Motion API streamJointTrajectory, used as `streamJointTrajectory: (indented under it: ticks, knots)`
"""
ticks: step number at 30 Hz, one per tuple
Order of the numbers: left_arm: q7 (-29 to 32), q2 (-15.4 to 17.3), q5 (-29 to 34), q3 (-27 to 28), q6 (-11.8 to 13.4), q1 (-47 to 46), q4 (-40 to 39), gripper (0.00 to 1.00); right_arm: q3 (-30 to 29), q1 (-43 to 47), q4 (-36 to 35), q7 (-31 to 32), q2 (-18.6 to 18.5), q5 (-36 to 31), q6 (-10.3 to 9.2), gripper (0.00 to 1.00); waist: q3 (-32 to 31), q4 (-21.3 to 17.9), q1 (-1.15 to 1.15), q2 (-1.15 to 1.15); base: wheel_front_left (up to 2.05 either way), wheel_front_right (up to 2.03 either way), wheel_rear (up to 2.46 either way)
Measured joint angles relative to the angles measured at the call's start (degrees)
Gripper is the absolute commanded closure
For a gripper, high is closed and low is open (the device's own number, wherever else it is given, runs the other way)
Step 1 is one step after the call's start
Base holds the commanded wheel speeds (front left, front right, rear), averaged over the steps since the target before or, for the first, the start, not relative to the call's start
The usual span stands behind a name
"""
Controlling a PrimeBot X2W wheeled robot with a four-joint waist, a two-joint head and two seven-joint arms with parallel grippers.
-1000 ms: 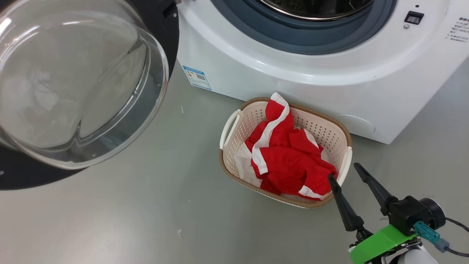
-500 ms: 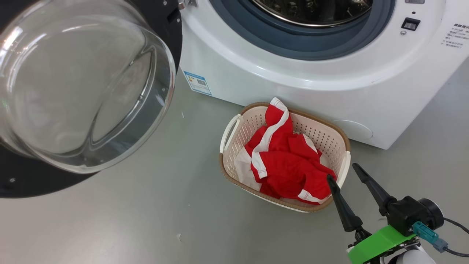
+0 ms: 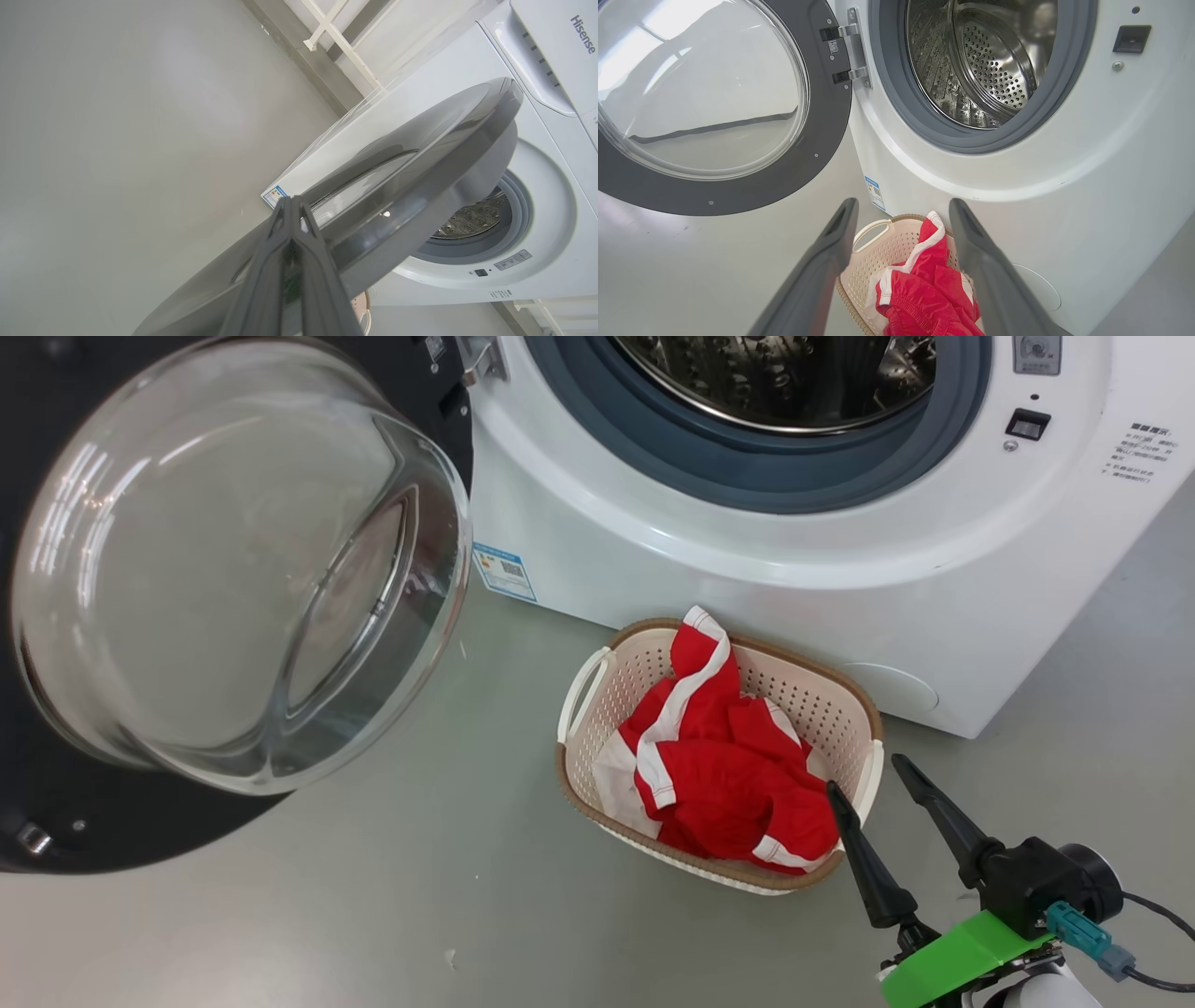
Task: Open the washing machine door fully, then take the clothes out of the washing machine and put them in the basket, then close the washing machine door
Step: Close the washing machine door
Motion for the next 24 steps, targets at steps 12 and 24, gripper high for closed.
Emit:
streamJointTrajectory:
  ticks: [12,24]
  knots:
    - [8.1,0.5,-2.9,-0.4,0.0,3.1,-6.7,1.0,0.0,0.3,0.0,0.0,1.0,0.2,0.0,0.0,-2.0,-0.6,0.0,0.0,0.0,0.0,0.0]
    - [12.9,-0.4,-4.9,0.3,0.0,5.1,-15.0,1.0,0.0,1.5,-0.1,0.0,1.2,0.3,0.0,0.0,-2.7,-1.5,0.0,0.0,0.0,0.0,0.0]
